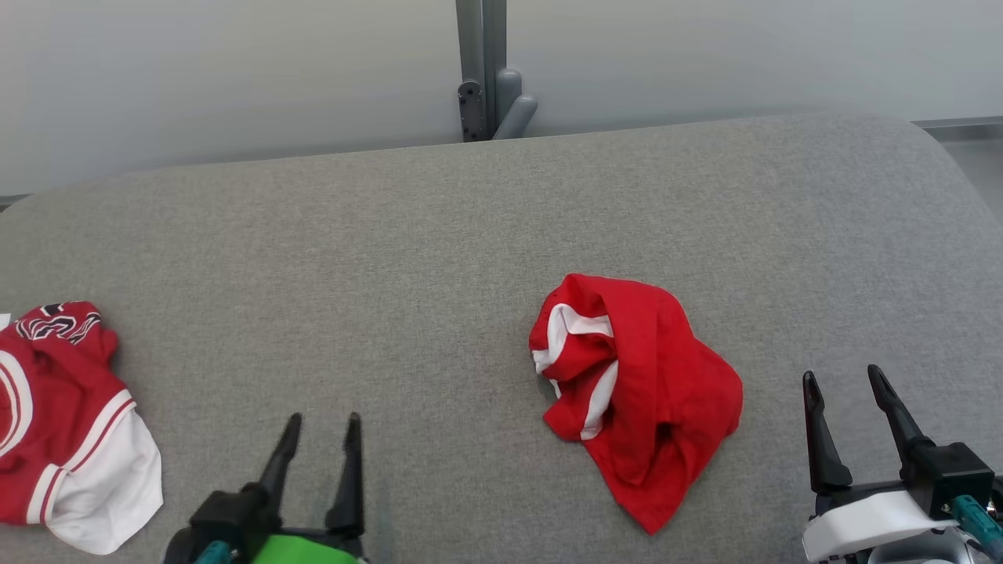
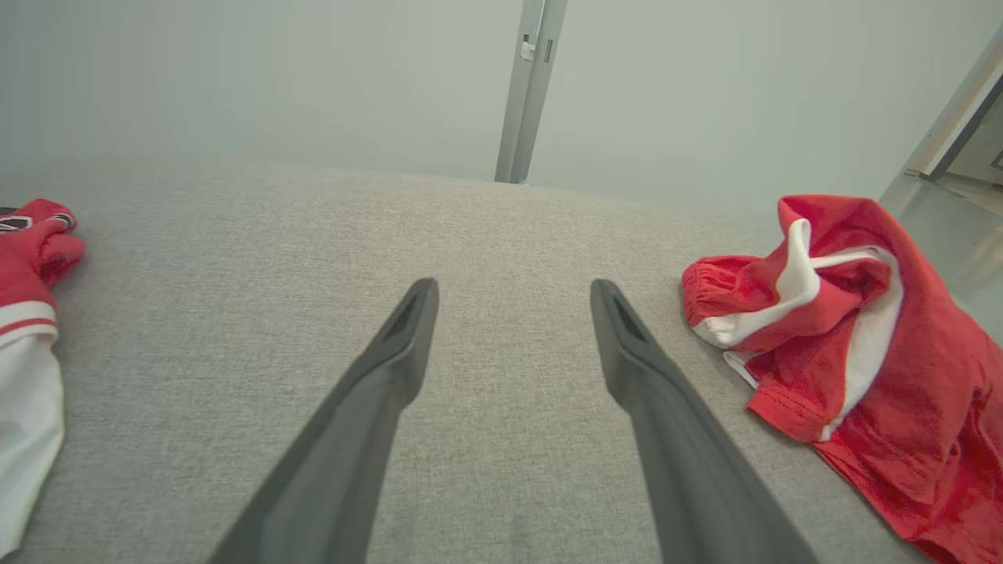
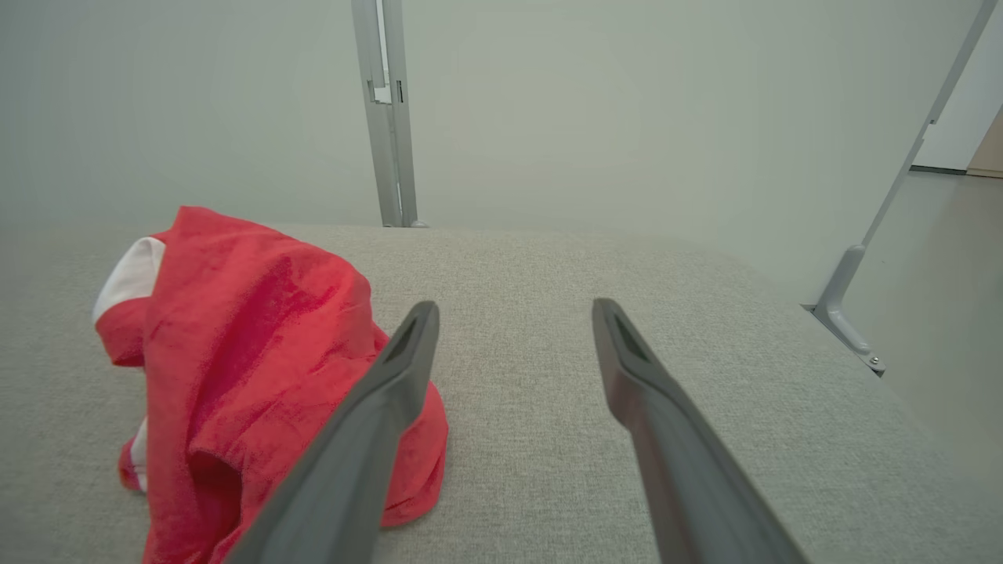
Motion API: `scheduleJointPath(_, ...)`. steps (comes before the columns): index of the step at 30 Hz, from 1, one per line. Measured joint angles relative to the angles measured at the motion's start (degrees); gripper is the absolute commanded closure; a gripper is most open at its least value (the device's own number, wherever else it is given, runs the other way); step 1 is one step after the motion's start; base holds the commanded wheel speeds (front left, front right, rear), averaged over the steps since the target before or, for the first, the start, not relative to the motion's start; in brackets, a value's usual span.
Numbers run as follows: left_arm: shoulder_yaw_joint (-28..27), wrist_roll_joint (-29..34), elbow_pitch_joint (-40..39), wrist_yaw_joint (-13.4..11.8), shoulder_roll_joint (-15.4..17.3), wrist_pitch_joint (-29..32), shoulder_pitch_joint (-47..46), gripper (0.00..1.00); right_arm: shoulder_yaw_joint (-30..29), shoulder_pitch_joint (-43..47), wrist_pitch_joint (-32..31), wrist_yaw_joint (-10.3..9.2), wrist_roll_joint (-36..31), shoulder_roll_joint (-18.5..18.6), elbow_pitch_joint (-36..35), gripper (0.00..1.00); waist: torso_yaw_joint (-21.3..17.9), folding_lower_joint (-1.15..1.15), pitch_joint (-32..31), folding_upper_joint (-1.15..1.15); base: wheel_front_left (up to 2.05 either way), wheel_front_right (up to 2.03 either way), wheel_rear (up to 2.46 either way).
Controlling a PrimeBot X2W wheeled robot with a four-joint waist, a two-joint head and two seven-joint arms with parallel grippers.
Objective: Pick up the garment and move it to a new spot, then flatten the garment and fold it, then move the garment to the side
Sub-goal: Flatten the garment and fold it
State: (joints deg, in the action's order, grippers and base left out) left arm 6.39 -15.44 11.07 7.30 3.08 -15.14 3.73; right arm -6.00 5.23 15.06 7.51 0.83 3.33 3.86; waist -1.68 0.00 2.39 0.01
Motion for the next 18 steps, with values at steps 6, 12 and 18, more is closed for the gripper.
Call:
scheduleJointPath(6, 13.5, -5.4, 4.6, 0.0, -0.3, 2.4, -5.0, 0.0, 0.4, -1.2, 0.0, 0.0, 0.1, 0.1, -0.3, 0.0, -2.0, 0.0, 1.0, 0.0, 0.0, 0.0, 0.0)
scheduleJointPath(12, 26.0, -12.0, 10.3, 0.1, -0.4, 7.8, -12.5, 0.0, 1.2, -2.4, 0.0, 0.0, 0.5, 0.0, -0.4, 0.0, -4.5, 0.0, 2.5, 0.0, 0.0, 0.0, 0.0)
scheduleJointPath(18, 31.6, -16.4, 18.5, -0.8, -0.4, 7.1, -18.7, 0.0, 0.9, -2.9, 0.0, 0.0, 0.6, -0.3, -0.2, 0.0, -8.9, 0.0, 3.6, 0.0, 0.0, 0.0, 0.0)
